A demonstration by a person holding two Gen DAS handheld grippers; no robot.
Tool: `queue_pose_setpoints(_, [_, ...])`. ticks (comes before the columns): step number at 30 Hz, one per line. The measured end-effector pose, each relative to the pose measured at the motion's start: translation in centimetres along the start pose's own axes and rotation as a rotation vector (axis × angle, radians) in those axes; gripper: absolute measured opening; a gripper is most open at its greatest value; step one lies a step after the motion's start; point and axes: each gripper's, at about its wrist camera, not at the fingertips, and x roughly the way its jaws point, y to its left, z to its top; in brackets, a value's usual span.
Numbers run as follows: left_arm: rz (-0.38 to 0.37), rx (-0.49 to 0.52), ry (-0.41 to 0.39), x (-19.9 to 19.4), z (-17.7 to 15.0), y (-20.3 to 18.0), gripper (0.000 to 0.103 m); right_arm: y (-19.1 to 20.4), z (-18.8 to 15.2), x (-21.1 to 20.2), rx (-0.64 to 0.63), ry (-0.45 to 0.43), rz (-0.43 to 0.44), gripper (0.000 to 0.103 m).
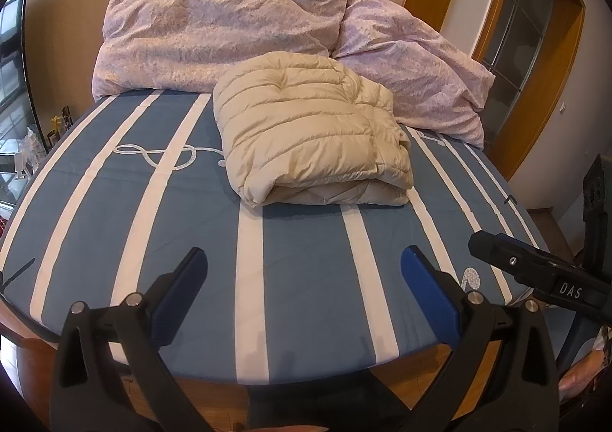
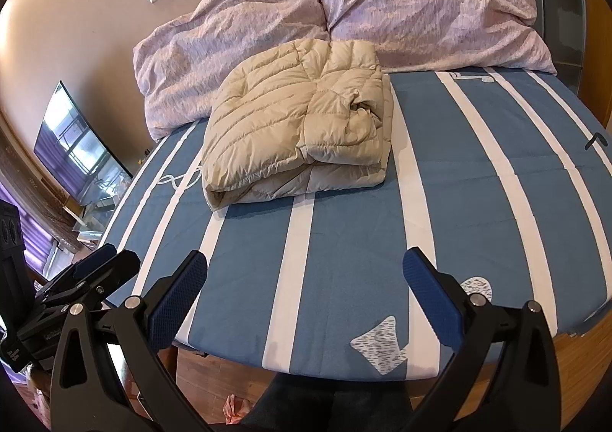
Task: Fold large clothes
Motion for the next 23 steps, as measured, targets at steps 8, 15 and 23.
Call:
queue_pose_setpoints(8, [-0.001, -0.001, 0.008, 0.37, 0.02, 0.06, 0.101, -0.13, 0.04, 0.21, 0.001, 0.004, 0.001, 0.102])
queue_pose_setpoints(15, [-0.001, 0.0, 0.011, 0.5, 0.02, 0.01, 0.101, -0.24, -0.04, 0.48, 0.004, 0.008, 0.002, 0.102])
queue_pose_setpoints(23, [-0.002, 0.0, 0.012, 0.63, 0.01, 0.0, 0.101, -0.37, -0.29, 0.82, 0.007, 0.013, 0.005, 0.102])
